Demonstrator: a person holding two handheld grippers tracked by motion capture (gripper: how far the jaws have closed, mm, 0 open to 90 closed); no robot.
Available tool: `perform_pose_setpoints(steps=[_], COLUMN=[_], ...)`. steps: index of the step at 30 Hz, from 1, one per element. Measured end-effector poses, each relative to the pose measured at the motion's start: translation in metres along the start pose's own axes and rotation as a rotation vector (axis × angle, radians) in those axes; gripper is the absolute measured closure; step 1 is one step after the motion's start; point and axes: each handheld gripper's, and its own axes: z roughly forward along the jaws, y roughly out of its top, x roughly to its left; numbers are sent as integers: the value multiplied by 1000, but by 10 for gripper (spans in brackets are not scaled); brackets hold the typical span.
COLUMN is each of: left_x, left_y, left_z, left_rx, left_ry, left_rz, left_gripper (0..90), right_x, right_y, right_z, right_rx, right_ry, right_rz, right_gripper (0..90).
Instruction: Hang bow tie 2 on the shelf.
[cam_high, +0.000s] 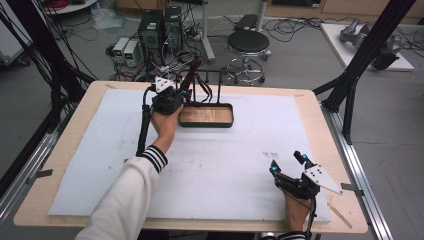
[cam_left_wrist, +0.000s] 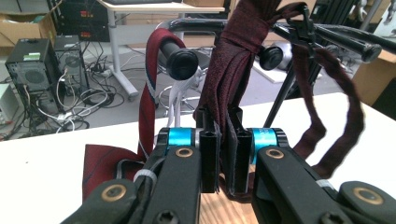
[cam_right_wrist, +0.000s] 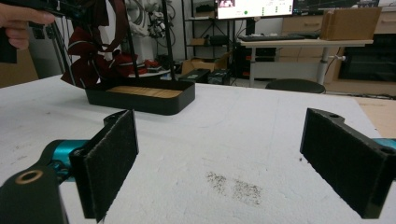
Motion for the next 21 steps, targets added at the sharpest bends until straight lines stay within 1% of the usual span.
perform_pose_setpoints(steps=[2, 6, 7, 8, 11, 13, 16, 19, 21], left_x=[-1, -2, -2, -2, -3, -3, -1, 1, 1], left_y=[0, -2, -2, -3, -4, -4, -5, -5, -6], left_z=[0, 1, 1, 2, 2, 2, 2, 2, 2], left_rx=[5, 33, 46, 55, 60, 65, 84, 93, 97], left_ry=[6, 22, 31, 24, 28, 22, 19, 7, 3], left_rz=[22, 60, 62, 62, 89, 93, 112, 122, 136], left_gripper=[857, 859, 859, 859, 860, 860, 860, 860, 860], right_x=[0, 0, 0, 0, 0, 0, 0, 0, 0], right_y=[0, 0, 0, 0, 0, 0, 0, 0, 0], right_z=[0, 0, 0, 0, 0, 0, 0, 0, 0], right_rx=[0, -1, -2, -2, -2, -2, -2, 0, -1], right_ry=[0, 2, 2, 1, 2, 3, 3, 4, 4], right_rz=[2, -2, -3, -4, -2, -3, -3, -3, -3], right_gripper=[105, 105, 105, 105, 105, 105, 105, 106, 105])
